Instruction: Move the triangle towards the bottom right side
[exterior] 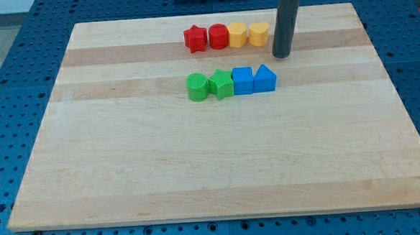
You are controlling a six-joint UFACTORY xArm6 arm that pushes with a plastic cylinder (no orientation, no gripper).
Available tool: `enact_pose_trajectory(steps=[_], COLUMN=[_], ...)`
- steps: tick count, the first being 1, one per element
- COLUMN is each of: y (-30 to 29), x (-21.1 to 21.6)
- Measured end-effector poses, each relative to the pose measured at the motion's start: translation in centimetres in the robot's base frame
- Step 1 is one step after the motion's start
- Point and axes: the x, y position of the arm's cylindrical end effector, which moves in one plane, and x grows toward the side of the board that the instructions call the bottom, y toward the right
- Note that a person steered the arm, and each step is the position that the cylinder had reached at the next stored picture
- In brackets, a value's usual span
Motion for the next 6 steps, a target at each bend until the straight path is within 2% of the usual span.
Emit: enact_pose_trajectory(steps=[1, 2, 3, 6], y=[0.0, 0.0, -1.2, -8.5], x=[0.6, 4.1, 5.7, 6.5])
